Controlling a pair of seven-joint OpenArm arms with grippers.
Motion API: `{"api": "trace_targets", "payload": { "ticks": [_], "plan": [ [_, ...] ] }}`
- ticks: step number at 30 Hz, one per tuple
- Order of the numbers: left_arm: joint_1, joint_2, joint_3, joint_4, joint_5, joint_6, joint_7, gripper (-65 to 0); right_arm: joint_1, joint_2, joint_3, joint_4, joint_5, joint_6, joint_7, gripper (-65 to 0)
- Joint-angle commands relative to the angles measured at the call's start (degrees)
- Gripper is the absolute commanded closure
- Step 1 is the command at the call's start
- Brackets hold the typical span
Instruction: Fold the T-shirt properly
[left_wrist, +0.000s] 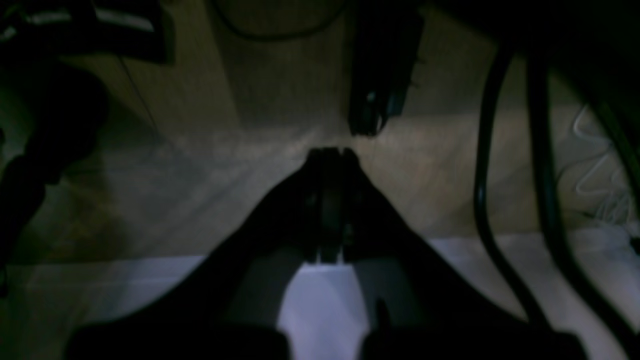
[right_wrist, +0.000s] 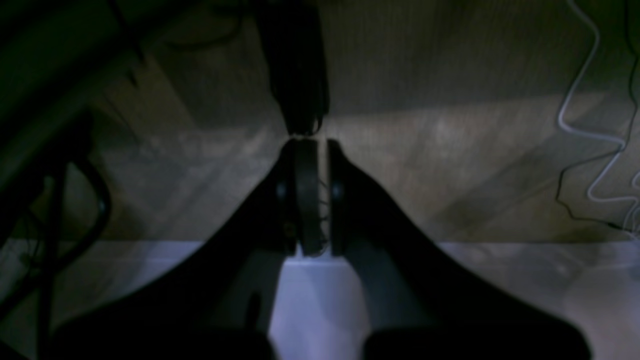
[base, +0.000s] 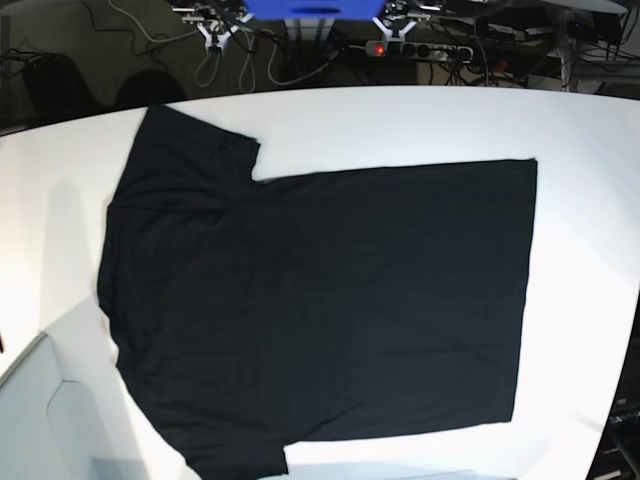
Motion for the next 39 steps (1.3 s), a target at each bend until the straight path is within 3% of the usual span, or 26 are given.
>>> {"api": "trace_targets", "payload": {
  "ticks": [1,12,18,22,39],
  "plan": [
    [-0.08,0.09,-0.1,0.03,0.03,0.17,-0.19,0.0,0.05,-0.03,-0.01,1.37,-0.03,1.48,0.47,-0.4],
    [1.33,-1.49,-0.1,0.3,-0.14,0.17,-0.28,0.0,-5.48,-0.21,0.25,8.4,0.14,1.48,0.47,-0.4],
    [5.11,-1.49,-0.1,9.27,-0.23,0.17,-0.28,0.0,-5.84,0.41,0.34,8.4,0.32,1.48,0.56,-0.4],
    [7.04,-1.4,-0.19,13.66,-0.23,0.17,-0.28,0.0,-5.92,0.05,4.82,8.14,0.14,1.48,0.03,-0.4],
    [7.66,0.18,-0.28,14.01,-0.41,-0.1,0.08,0.0,-6.8,0.14,5.18,7.0,-0.12,1.39,0.38,-0.4]
  ]
}}
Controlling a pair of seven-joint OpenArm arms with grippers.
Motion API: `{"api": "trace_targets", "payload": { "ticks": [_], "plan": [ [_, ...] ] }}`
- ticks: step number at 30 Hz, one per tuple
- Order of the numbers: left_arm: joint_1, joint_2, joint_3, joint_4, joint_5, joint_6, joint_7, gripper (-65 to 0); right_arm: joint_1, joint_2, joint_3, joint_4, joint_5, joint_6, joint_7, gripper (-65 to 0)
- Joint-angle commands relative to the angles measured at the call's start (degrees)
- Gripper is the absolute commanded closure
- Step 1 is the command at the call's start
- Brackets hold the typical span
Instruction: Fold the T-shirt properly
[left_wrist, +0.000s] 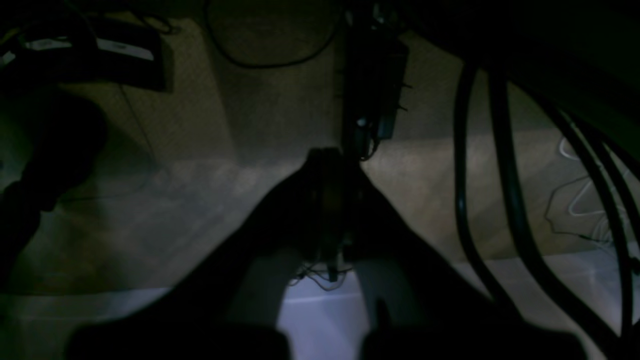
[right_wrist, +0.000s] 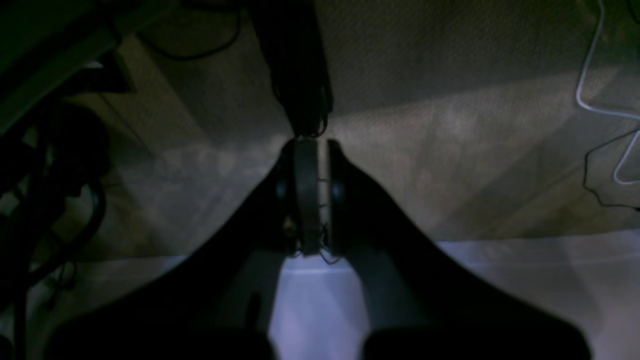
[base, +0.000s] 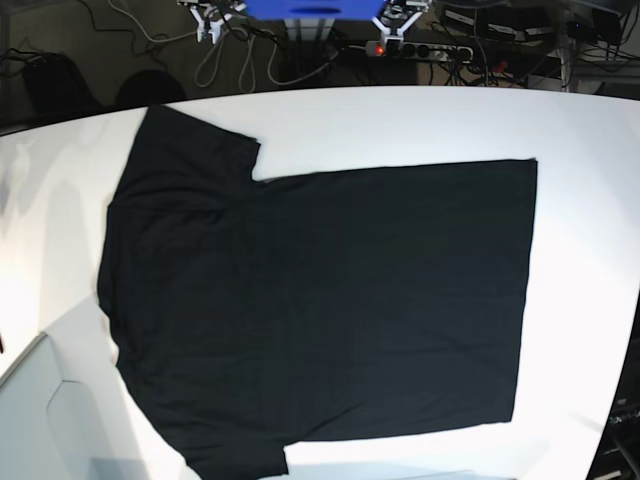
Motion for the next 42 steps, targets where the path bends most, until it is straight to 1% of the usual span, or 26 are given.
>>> {"api": "trace_targets", "payload": {
  "ticks": [1,13,16,24,27,29,32,34,36,39,40,42],
  "plan": [
    [0.4,0.05,0.01,0.24,-0.17,0.1,0.1,0.0,-0.51,0.08,-0.03,-0.04,-0.12,1.15,-0.38,-0.4],
    [1.89,-0.39,0.18,0.42,-0.17,0.1,0.1,0.0,-2.97,3.68,0.06,0.49,-0.12,1.15,0.06,-0.1],
    [3.74,-0.39,0.1,3.5,-0.17,0.01,0.19,0.0,-5.34,3.86,-0.03,4.62,-0.12,1.15,-0.12,-0.1],
    [13.85,-0.48,0.1,20.73,-0.17,0.01,0.27,0.0,-17.74,5.09,-0.03,24.57,-0.12,1.24,-0.56,-0.1],
    [17.98,-0.65,0.1,27.32,-0.17,0.01,0.27,0.0,-22.05,6.23,-0.03,30.99,-0.12,1.24,-0.56,-0.1],
    [20.97,-1.62,0.1,31.45,-0.17,0.01,0.27,0.0,-24.68,6.32,-0.03,34.51,-0.12,1.24,-0.56,-0.1],
    [25.54,-2.32,0.1,38.31,-0.17,0.01,0.27,0.0,-28.29,7.55,-0.03,39.78,-0.12,1.24,-0.56,-0.1],
    [28.88,-3.46,0.01,43.41,-0.25,0.01,0.27,0.0,-30.93,7.72,-0.03,43.56,-0.12,1.24,-0.56,-0.1],
    [32.49,-3.73,0.01,49.03,-0.25,0.01,0.27,0.0,-33.56,7.81,-0.03,47.7,-0.12,1.24,-0.56,-0.1],
    [37.41,-4.96,0.01,56.86,-0.25,0.01,0.27,0.0,-37.61,9.13,0.06,54.38,-0.12,1.24,-0.56,-0.1],
    [38.73,-5.22,0.01,58.97,-0.61,0.01,0.27,0.0,-38.84,9.22,0.06,56.4,-0.03,1.24,-0.56,-0.1],
    [41.45,-5.66,0.01,63.63,-4.3,0.01,0.27,0.0,-41.65,9.39,0.33,60.97,0.06,1.24,-0.56,-0.1]
  ]
}}
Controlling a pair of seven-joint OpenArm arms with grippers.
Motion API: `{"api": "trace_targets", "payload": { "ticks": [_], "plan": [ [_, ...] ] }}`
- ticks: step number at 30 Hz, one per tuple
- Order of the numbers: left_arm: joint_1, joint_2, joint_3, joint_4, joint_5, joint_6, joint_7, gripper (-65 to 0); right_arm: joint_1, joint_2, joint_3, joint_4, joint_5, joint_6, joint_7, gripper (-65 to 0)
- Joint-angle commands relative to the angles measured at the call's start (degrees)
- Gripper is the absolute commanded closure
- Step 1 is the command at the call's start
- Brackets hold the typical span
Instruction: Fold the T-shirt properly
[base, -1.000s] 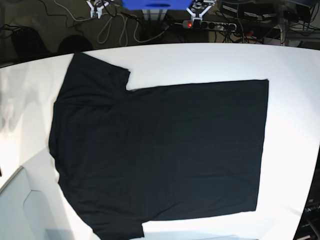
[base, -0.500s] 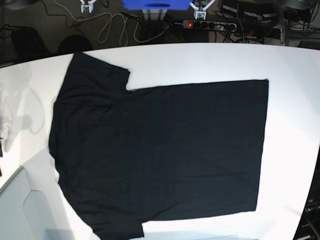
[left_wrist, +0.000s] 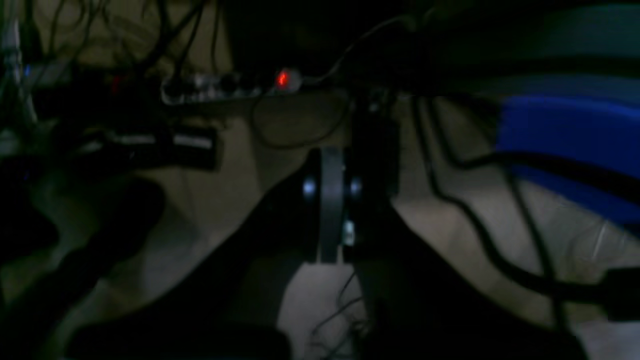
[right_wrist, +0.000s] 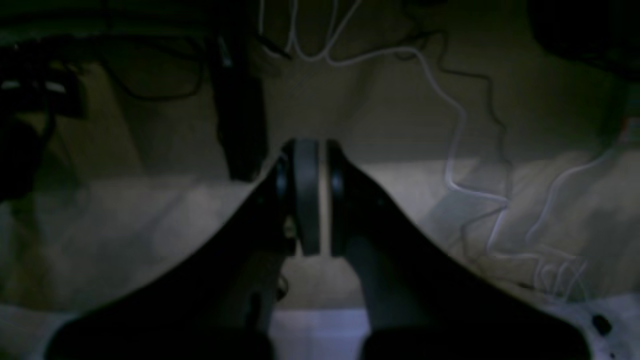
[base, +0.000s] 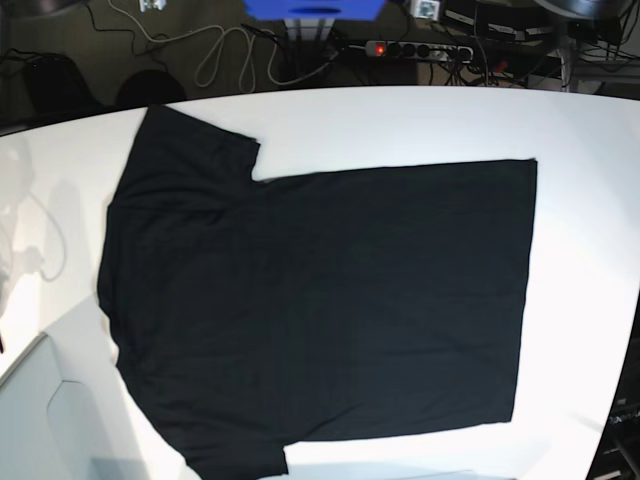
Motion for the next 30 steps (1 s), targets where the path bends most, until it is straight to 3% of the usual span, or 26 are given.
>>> {"api": "trace_targets", "payload": {
  "ticks": [1,6,12,15,18,22,25,27,30],
  "plan": [
    [2.84,-1.38,-0.06,2.59,-2.04,-0.4,-0.71,0.0,-2.47,0.22,0.17,2.52,0.16,0.34,1.02,-0.1],
    [8.03,-6.92,0.21,11.12,-11.62,0.04,-0.71,0.0,-9.5,2.15,0.26,14.3,0.25,0.16,0.93,-0.2],
    [12.25,-11.58,-0.14,19.91,-12.68,0.04,-0.8,0.0,-17.06,6.02,0.44,29.59,0.16,0.08,0.93,-0.4],
    [12.69,-11.76,-2.96,23.78,-12.76,0.04,-0.8,0.0,-19.17,6.63,2.55,36.01,0.08,0.08,0.93,-0.5],
    [12.33,-9.74,-8.14,27.38,-12.76,-0.23,-0.71,0.0,-19.26,6.28,5.36,40.23,-0.01,0.16,0.14,-1.7],
    [10.93,-8.59,-13.16,33.01,-12.76,-0.14,-0.09,-0.1,-15.74,6.28,6.94,44.54,-0.01,0.16,-4.96,-14.5],
    [8.38,-8.42,-17.29,37.05,-13.29,-0.23,6.23,-0.1,-13.72,6.28,7.12,47.35,0.08,0.25,-8.04,-26.9],
    [5.21,-8.33,-20.63,38.46,-17.25,-0.4,12.3,-1.9,-12.76,6.28,6.94,48.58,0.08,0.25,-8.65,-33.5],
    [0.47,-7.98,-26.87,38.2,-26.21,-0.49,18.28,-10.9,-11.61,6.28,6.85,48.84,0.08,0.25,-8.74,-37.9]
  ]
}}
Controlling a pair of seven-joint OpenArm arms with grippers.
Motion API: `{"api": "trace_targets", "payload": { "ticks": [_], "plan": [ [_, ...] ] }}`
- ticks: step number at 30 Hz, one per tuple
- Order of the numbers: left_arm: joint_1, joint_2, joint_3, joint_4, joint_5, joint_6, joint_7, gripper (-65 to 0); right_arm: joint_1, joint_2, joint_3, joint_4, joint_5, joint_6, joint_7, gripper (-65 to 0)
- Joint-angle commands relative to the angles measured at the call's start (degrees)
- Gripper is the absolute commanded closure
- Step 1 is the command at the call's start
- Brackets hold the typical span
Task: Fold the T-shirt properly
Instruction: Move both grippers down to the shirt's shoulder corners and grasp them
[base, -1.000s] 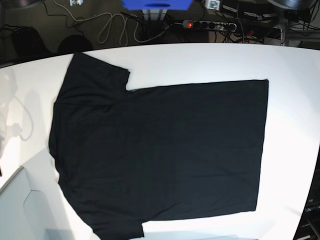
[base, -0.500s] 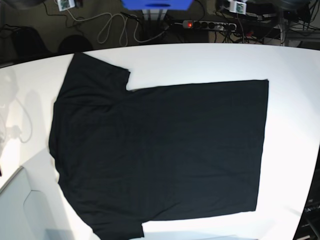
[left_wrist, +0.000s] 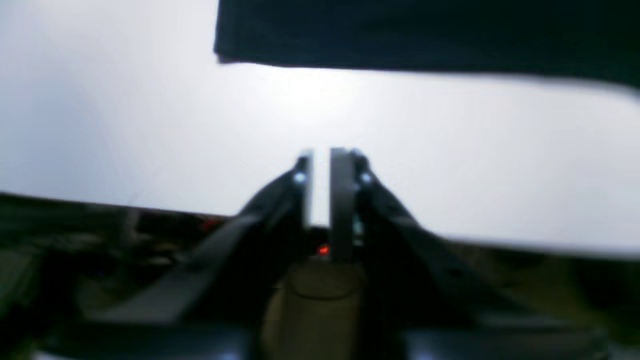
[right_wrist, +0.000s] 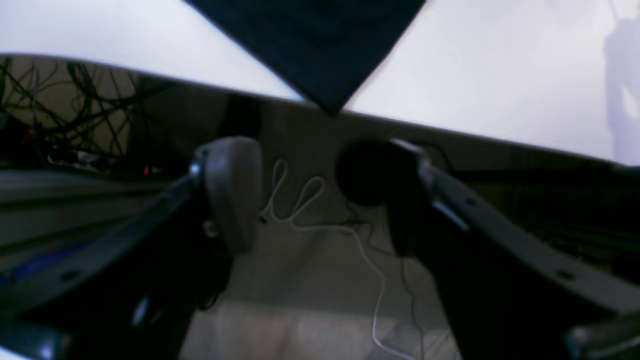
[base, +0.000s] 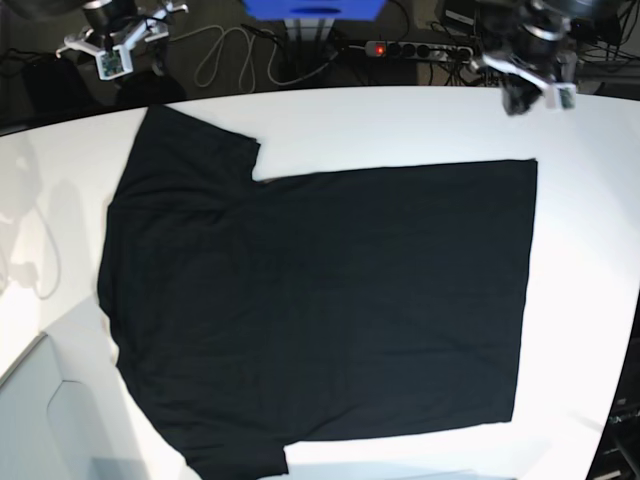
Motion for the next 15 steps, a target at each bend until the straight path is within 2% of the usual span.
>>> {"api": "trace_targets", "payload": {
  "ticks": [1,5,11,15],
  "plan": [
    [-0.81,-0.35,-2.4,0.32,-2.23,0.38,-0.56,-12.7,-0.31,0.27,0.19,1.0,-0.01,0.1,1.11,-37.8],
    [-6.96,-0.17,-6.97,-1.79,-7.5,0.38,3.22,-13.5,0.04,0.27,0.36,1.0,-0.01,0.1,1.11,-37.8],
    [-17.51,-0.44,-7.59,-8.74,-7.33,0.38,7.71,-14.0,1.45,0.27,0.45,1.0,-0.01,0.1,1.11,-37.8],
    [-22.17,-0.53,-7.5,-14.28,-7.33,0.38,8.5,-22.1,1.45,0.27,0.45,1.0,-0.1,0.1,1.11,-37.8]
  ]
}}
